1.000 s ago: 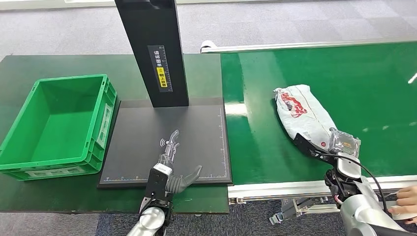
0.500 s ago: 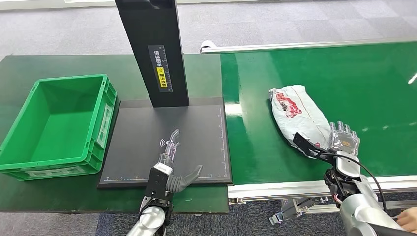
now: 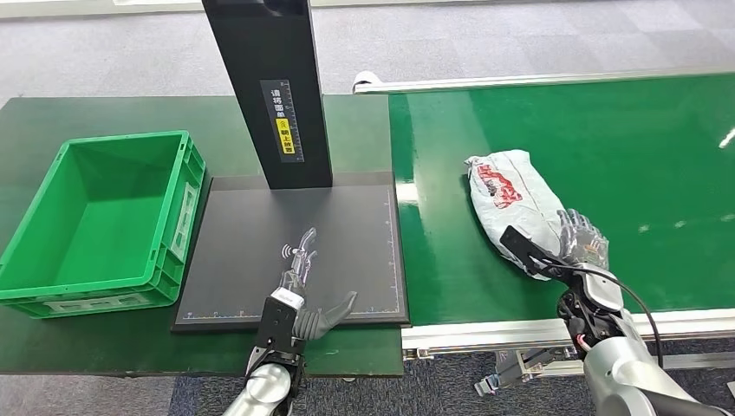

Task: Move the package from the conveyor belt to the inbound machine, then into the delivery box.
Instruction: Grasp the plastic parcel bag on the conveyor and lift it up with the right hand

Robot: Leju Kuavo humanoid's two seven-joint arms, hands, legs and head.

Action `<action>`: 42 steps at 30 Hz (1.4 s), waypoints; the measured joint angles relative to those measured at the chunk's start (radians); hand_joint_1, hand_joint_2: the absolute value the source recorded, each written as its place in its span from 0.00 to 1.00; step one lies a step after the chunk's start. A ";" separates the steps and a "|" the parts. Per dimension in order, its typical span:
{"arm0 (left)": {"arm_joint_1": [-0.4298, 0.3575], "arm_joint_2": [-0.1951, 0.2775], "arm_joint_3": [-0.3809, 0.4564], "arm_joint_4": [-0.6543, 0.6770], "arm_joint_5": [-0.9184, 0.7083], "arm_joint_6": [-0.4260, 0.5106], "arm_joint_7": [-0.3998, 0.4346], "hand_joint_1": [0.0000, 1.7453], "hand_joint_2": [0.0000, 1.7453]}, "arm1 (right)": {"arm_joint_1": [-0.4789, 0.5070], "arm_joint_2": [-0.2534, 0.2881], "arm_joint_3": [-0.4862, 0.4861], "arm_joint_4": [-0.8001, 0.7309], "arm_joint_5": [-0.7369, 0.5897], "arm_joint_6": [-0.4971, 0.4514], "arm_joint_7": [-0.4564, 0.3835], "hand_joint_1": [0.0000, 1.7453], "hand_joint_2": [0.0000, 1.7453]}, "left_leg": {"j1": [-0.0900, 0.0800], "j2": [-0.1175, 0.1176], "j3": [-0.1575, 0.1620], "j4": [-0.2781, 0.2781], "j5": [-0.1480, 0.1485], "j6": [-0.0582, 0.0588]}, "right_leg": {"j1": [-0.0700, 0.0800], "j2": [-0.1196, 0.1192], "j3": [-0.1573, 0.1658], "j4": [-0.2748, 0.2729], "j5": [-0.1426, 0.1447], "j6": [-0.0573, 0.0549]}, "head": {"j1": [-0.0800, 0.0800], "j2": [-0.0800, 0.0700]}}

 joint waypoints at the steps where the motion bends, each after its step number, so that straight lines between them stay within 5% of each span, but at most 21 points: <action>1: 0.000 0.000 0.000 0.000 0.000 -0.001 -0.001 0.00 1.00 | 0.000 0.008 -0.005 0.000 -0.003 0.000 -0.008 0.00 1.00 | 0.000 0.000 0.000 0.000 0.000 0.000 | 0.000 0.000 0.000 0.000 0.000 0.000 | 0.000 0.000; 25: -0.001 -0.014 -0.002 0.002 -0.031 -0.030 0.023 0.00 1.00 | 0.107 0.185 -0.046 0.000 -0.096 -0.027 -0.111 0.00 1.00 | 0.000 0.000 0.000 0.000 0.000 0.000 | 0.000 0.000 0.000 0.000 0.000 0.000 | 0.000 0.000; 36: 0.001 -0.014 -0.002 -0.004 -0.051 -0.039 0.047 0.00 1.00 | 0.167 0.211 -0.098 0.000 -0.184 -0.027 -0.113 0.00 1.00 | 0.000 0.000 0.005 0.000 0.000 0.000 | 0.000 -0.001 0.005 0.000 -0.001 0.000 | 0.000 0.000; 40: 0.002 -0.014 -0.002 -0.007 -0.052 -0.043 0.048 0.00 1.00 | 0.172 0.217 -0.109 0.000 -0.191 -0.024 -0.119 0.99 1.00 | 0.000 0.000 0.008 0.000 0.000 0.000 | 0.000 -0.001 0.007 -0.001 -0.001 0.000 | 0.000 0.000; 42: 0.002 -0.014 -0.002 -0.008 -0.052 -0.044 0.049 0.00 1.00 | 0.177 0.221 -0.112 0.000 -0.193 -0.024 -0.122 1.00 1.00 | 0.000 0.000 0.009 0.000 0.000 0.000 | 0.000 -0.001 0.009 -0.001 -0.001 0.000 | 0.000 0.000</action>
